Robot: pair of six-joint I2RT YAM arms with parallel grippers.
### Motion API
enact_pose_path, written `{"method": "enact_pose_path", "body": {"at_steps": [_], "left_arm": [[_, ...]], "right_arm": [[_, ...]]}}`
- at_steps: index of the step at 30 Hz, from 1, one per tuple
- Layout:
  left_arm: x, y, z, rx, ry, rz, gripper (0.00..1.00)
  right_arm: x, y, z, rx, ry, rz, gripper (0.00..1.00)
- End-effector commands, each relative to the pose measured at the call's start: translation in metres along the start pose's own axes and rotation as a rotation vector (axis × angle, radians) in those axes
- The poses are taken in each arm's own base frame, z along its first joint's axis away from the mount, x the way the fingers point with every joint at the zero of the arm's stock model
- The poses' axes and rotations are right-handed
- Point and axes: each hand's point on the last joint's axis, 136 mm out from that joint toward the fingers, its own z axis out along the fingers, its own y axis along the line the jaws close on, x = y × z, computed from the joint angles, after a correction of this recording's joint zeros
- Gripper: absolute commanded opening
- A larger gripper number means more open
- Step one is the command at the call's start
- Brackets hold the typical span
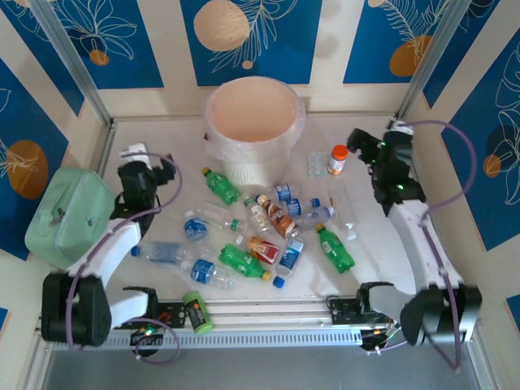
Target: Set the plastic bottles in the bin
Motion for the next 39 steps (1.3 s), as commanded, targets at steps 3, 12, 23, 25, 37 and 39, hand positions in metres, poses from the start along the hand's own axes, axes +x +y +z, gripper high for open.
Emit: {"method": "enact_pose_path", "body": {"at_steps": [3,12,23,25,37,39], "left_arm": [[0.044,-0.039,-0.035,0.080,0.286,-0.173,0.87],[0.020,-0.151,-0.084,0.409,0.350,-0.087,0.86],[0.011,-0.166,-0.097,0.467,0.377,-0.137,0.83],[0.012,-0.164,-0.098,0.466,0.381,-0.144,0.82],[0.013,-0.169,-0.104,0.509,0.391,-0.156,0.78],[0.015,-0.169,-0.104,0.512,0.394,-0.158,0.78]], "right_arm": [[0.117,-0.065,-0.036,0.323,0.536,0.146,0.94],[0.171,-0.043,-0.040,0.350,0.860,-0.063,0.89],[0.189,-0.031,0.009,0.398,0.944,-0.214,0.93],[0.188,-0.030,0.019,0.395,0.941,-0.231,0.94],[0.210,-0.035,0.055,0.418,1.014,-0.286,0.92],[0.214,-0.040,0.058,0.434,1.020,-0.304,0.92]]}}
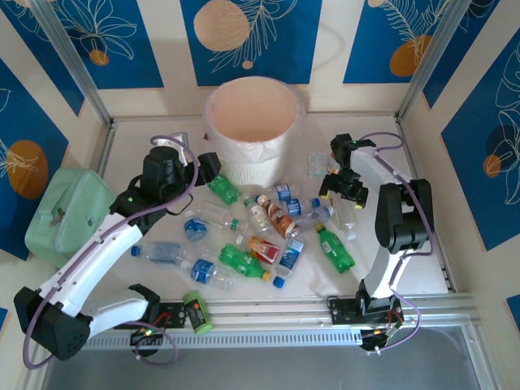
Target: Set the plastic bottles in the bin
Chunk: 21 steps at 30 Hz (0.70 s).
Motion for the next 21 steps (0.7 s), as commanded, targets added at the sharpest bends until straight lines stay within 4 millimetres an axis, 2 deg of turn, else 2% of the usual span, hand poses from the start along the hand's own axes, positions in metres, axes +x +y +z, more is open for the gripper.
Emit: {"method": "enact_pose_path", "body": {"at_steps": [1,11,15,21], "left_arm": [[0.002,-0.008,-0.006,0.044,0.000,-0.013,0.78],[0.015,-0.006,-0.003,0.063,0.026,-0.056,0.77],[0.015,-0.006,-0.003,0.068,0.027,-0.058,0.77],[0.017,-0.005,-0.003,0.069,0.023,-0.074,0.77]], "right_arm": [[-0.008,-0.003,0.002,0.024,-0.011,-0.022,0.92],[-0.007,-0.008,0.030,-0.012,0.038,0.013,0.85],[-0.004,-0.011,0.041,0.010,0.064,0.005,0.77],[-0.003,-0.011,0.032,0.011,0.040,-0.003,0.66]]}}
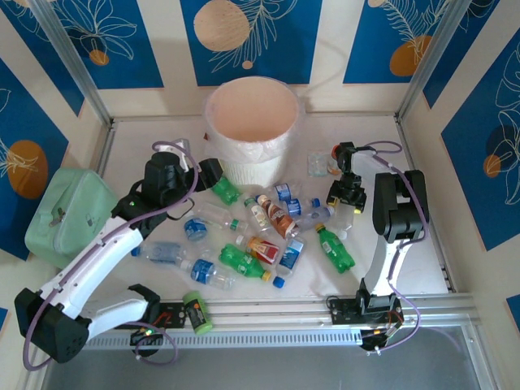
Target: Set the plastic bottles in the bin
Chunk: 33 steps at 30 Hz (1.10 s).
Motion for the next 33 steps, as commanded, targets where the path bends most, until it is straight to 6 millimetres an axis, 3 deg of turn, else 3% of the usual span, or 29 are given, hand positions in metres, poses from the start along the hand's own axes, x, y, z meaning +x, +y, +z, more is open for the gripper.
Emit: {"method": "enact_pose_path", "body": {"at_steps": [1,8,14,17,23,28,33], "left_arm": [[-0.001,-0.008,-0.004,0.044,-0.015,-0.020,0.77],[-0.002,-0.008,-0.002,0.045,-0.022,-0.042,0.77],[-0.002,0.000,-0.003,0.008,-0.031,-0.047,0.77],[-0.004,0.002,-0.005,-0.010,-0.038,-0.048,0.78],[-0.002,0.006,-0.004,-0.030,-0.031,-0.038,0.78],[0.001,0.007,-0.003,-0.023,-0.026,-0.062,0.78],[0.005,0.004,-0.001,-0.008,-0.007,-0.067,0.78]], "right_arm": [[0.005,0.000,-0.011,-0.010,-0.005,-0.009,0.64],[0.010,-0.007,-0.035,0.009,-0.052,-0.005,0.57],[0.015,-0.006,-0.091,0.008,-0.158,-0.022,0.55],[0.020,0.007,-0.135,-0.065,-0.241,-0.047,0.54],[0.026,0.046,-0.247,-0.268,-0.443,-0.130,0.54],[0.025,0.091,-0.345,-0.597,-0.561,-0.155,0.54],[0.015,0.141,-0.407,-0.879,-0.569,-0.199,0.55]]}}
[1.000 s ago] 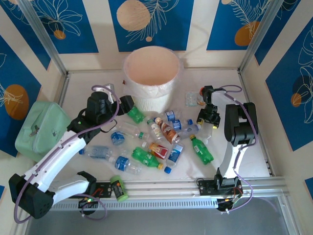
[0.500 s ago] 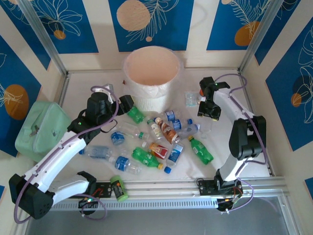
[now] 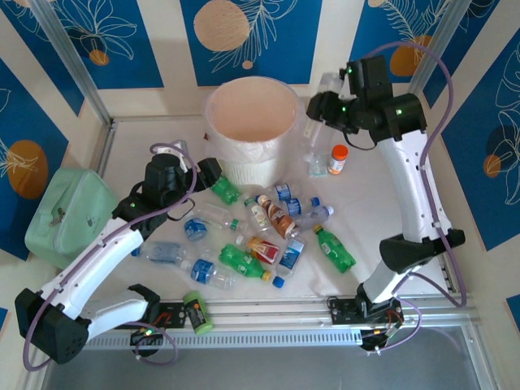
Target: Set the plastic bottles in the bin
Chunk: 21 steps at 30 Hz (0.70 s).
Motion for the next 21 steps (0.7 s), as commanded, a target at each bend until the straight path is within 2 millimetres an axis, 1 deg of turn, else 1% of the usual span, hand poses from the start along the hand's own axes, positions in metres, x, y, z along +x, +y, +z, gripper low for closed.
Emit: {"method": "enact_pose_path", "body": {"at_steps": [1,4,6,10,14,15,16,18,21], "left_arm": [[0.004,-0.001,-0.003,0.008,0.012,-0.010,0.78],[0.003,-0.001,-0.004,0.001,0.011,-0.010,0.78],[0.003,-0.001,-0.004,-0.001,0.013,-0.008,0.78],[0.003,-0.001,-0.004,-0.004,0.021,-0.002,0.78],[0.003,-0.002,-0.003,-0.005,0.027,0.002,0.79],[0.004,-0.002,-0.002,-0.006,0.028,0.002,0.79],[0.004,-0.002,-0.001,-0.005,0.029,0.001,0.79],[0.004,-0.003,-0.001,-0.003,0.031,0.000,0.78],[0.004,-0.003,0.000,-0.004,0.033,-0.001,0.79]], "right_arm": [[-0.002,0.042,0.026,-0.193,0.101,0.062,0.55],[-0.013,0.063,0.042,-0.270,0.112,0.082,0.55],[-0.017,0.070,0.053,-0.305,0.122,0.098,0.55],[-0.020,0.081,0.077,-0.381,0.164,0.152,0.55],[-0.019,0.090,0.093,-0.433,0.195,0.174,0.56],[-0.018,0.090,0.096,-0.436,0.204,0.181,0.59],[-0.018,0.089,0.100,-0.435,0.210,0.188,0.64],[-0.016,0.086,0.105,-0.423,0.220,0.197,0.77],[-0.016,0.083,0.108,-0.408,0.222,0.205,0.81]]}}
